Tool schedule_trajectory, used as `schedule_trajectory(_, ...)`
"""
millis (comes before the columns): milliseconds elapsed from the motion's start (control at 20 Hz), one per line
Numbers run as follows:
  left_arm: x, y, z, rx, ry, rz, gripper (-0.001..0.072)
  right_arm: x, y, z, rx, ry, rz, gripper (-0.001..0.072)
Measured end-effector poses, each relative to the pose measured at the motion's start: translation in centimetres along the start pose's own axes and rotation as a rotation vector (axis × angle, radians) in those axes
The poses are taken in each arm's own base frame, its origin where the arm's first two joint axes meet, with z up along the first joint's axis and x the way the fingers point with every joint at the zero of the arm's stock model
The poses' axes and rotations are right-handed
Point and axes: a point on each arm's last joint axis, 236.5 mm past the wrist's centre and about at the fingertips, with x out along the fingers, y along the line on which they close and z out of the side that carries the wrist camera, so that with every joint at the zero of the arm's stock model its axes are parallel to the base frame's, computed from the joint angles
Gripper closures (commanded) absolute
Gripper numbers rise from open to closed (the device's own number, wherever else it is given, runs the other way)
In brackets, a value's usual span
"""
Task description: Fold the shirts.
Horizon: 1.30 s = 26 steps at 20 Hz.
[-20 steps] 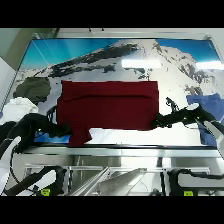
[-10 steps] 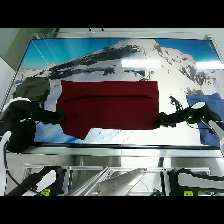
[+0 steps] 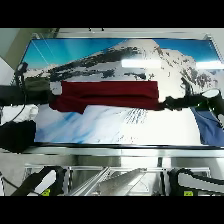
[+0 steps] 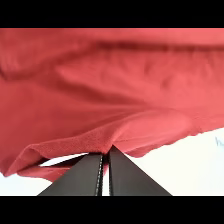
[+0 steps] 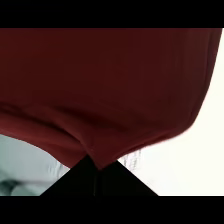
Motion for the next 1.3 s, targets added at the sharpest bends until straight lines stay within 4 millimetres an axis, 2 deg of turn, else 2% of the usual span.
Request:
schedule_trajectory(150, 2.3, 0.0, 3.2, 0.045, -0.003, -0.009, 0.0694, 0.9, 1.0, 4.9, -0.097, -0.095, -0.024, 0.0695)
schedule_trajectory(300, 6.0, 0.6, 6.1, 0.093, -0.001, 0.006, 0.0694, 2.9, 0.3, 8.4, -0.125, -0.156, -0.053, 0.0694)
schedule_trajectory(400, 9.1, 1.5, 7.4, 0.114, 0.02, 0.018, 0.0694, 4.8, -1.2, 9.5, -0.113, -0.163, -0.07, 0.0694)
schedule_trajectory(550, 13.5, 2.6, 8.1, 0.126, 0.065, 0.021, 0.0694, 7.4, -3.5, 9.4, -0.079, -0.142, -0.084, 0.0694)
schedule_trajectory(650, 16.0, 3.3, 8.5, 0.136, 0.084, 0.021, 0.0693, 8.4, -4.6, 9.3, -0.07, -0.133, -0.092, 0.068)
schedule_trajectory(750, 17.8, 3.9, 9.1, 0.139, 0.093, 0.019, 0.069, 8.7, -5.1, 9.6, -0.072, -0.137, -0.098, 0.0368)
schedule_trajectory(800, 18.4, 4.0, 9.4, 0.142, 0.098, 0.017, 0.0609, 8.5, -5.3, 10.0, -0.077, -0.144, -0.099, 0.0332)
schedule_trajectory(850, 18.8, 4.1, 9.9, 0.148, 0.094, 0.016, 0.0154, 8.2, -5.3, 10.5, -0.083, -0.155, -0.1, 0.0331)
schedule_trajectory(900, 18.9, 4.0, 10.6, 0.156, 0.087, 0.015, 0.0019, 7.7, -5.3, 11.2, -0.091, -0.169, -0.102, 0.033)
schedule_trajectory(950, 18.9, 4.0, 11.2, 0.162, 0.077, 0.014, 0.002, 7.3, -5.4, 11.8, -0.098, -0.18, -0.105, 0.0303)
schedule_trajectory(1000, 18.7, 4.1, 12.1, 0.168, 0.058, 0.017, 0.002, 6.7, -5.7, 12.5, -0.109, -0.194, -0.116, 0.0157)
schedule_trajectory(1050, 18.3, 4.2, 12.9, 0.169, 0.041, 0.02, 0.002, 6.1, -6.1, 13.1, -0.121, -0.206, -0.134, 0.0114)
schedule_trajectory(1150, 17.3, 4.6, 14.3, 0.157, 0.015, 0.027, 0.002, 5.0, -7.4, 13.7, -0.095, -0.217, -0.167, 0.0114)
schedule_trajectory(1300, 15.6, 5.1, 15.1, 0.123, 0.015, 0.029, 0.002, 4.6, -8.9, 13.0, -0.046, -0.181, -0.178, 0.0114)
